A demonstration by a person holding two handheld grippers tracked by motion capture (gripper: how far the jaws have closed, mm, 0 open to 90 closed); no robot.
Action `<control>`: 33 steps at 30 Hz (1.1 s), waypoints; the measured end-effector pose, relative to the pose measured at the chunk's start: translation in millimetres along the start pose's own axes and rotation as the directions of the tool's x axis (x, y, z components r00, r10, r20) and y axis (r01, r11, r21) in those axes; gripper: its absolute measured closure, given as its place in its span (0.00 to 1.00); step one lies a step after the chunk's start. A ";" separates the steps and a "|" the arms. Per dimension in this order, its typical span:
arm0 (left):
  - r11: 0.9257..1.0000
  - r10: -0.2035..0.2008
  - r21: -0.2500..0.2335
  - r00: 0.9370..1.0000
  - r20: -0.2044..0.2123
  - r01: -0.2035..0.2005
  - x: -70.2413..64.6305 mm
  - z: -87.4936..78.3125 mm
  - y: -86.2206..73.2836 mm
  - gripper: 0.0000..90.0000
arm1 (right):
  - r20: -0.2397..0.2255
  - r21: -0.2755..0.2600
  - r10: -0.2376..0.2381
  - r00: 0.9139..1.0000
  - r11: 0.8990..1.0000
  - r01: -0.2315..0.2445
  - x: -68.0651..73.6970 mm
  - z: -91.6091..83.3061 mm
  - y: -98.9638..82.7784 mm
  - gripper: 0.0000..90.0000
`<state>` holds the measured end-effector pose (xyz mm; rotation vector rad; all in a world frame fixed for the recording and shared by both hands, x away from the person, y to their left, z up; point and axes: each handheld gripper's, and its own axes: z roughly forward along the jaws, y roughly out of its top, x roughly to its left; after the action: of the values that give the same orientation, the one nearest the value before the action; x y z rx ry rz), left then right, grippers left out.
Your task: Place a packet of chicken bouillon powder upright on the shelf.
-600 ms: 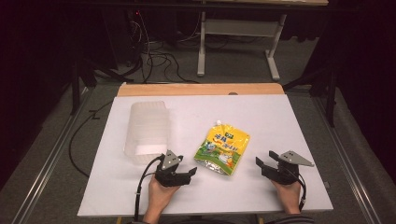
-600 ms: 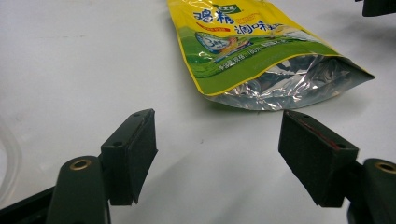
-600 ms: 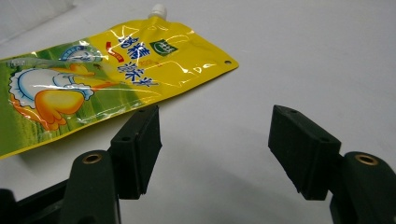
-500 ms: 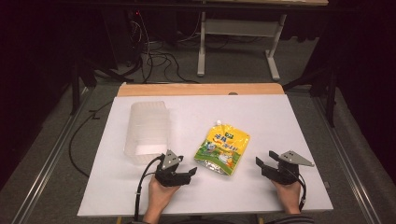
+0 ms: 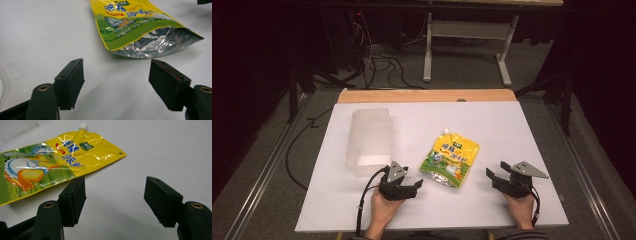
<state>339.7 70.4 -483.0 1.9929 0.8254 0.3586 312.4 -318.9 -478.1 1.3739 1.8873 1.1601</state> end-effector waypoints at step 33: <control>1.000 -0.025 -0.004 1.000 0.001 0.025 -18.0 -4.8 32.6 0.32 | 0.007 -0.004 -0.028 1.000 1.000 0.028 2.7 -0.7 -0.2 0.37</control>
<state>337.2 49.8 -451.7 1.9770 0.8476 0.3440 310.8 -316.7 -477.7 1.3437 1.8924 1.1433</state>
